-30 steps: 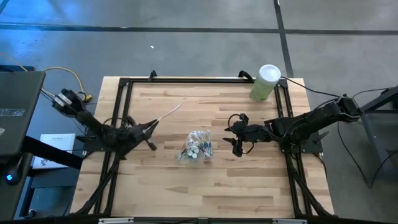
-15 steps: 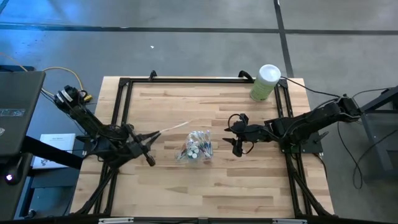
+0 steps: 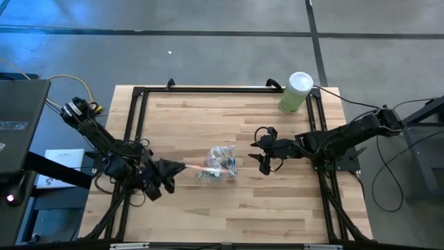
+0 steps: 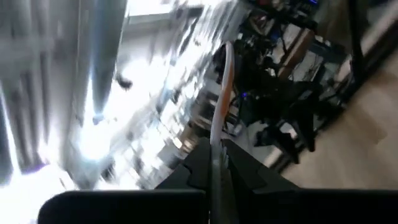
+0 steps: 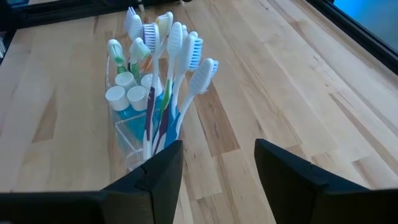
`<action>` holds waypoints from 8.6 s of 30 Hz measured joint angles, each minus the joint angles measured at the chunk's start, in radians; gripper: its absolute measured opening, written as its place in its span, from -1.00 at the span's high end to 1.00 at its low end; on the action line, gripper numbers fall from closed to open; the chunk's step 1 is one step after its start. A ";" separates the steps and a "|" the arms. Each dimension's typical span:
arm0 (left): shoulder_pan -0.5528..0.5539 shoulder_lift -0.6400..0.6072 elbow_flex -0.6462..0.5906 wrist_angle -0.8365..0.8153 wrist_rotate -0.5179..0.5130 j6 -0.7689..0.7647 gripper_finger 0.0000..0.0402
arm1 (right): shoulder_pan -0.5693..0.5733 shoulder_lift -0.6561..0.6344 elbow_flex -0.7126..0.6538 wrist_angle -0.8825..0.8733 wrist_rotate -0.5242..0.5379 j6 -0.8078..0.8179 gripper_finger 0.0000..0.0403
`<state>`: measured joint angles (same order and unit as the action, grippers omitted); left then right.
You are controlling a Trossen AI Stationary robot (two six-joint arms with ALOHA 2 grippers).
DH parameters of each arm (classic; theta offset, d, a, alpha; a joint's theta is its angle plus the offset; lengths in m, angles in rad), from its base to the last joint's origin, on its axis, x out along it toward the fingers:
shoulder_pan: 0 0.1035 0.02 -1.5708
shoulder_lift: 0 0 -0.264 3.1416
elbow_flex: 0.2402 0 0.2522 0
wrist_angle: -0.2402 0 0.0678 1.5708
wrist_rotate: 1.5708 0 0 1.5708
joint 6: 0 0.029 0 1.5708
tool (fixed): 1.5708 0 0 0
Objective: Pick & Place toothbrushing station
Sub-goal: Put the orange toothbrush into the transparent organizer, then return to Home Position
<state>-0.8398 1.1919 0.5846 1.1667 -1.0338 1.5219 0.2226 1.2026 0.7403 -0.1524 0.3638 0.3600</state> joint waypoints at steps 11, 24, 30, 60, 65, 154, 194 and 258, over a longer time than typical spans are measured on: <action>0.039 -0.001 0.000 -0.304 0.049 0.046 0.93 | 0.000 0.000 0.000 0.016 0.011 0.006 0.05; 0.158 0.074 0.002 -0.453 0.425 -0.048 0.93 | 0.017 0.000 0.000 0.324 -0.366 -0.008 0.05; 0.244 0.205 0.081 -0.449 0.426 -0.045 0.93 | 0.071 0.058 -0.001 0.393 -0.339 -0.046 0.05; 0.301 0.441 0.274 -0.459 0.337 -0.001 0.93 | 0.093 0.213 0.000 0.460 -0.427 -0.049 0.38; 0.299 0.441 0.274 -0.459 0.323 -0.001 0.93 | 0.090 0.213 0.000 0.453 -0.430 -0.065 0.83; 0.549 0.434 0.195 0.080 0.751 -1.418 0.61 | 0.223 0.131 0.000 0.715 0.230 -0.752 0.94; 0.398 0.183 0.196 -0.525 0.485 -1.432 0.97 | 0.244 0.132 0.001 0.602 0.309 -0.650 -0.23; 0.397 -0.101 0.202 -1.411 0.530 -1.840 0.31 | 0.316 -0.015 0.061 0.565 0.441 -0.723 -0.16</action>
<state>-0.4429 1.0913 0.7868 -0.2445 -0.5040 -0.3176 0.5389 1.1874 0.8012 0.4126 0.8048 -0.3628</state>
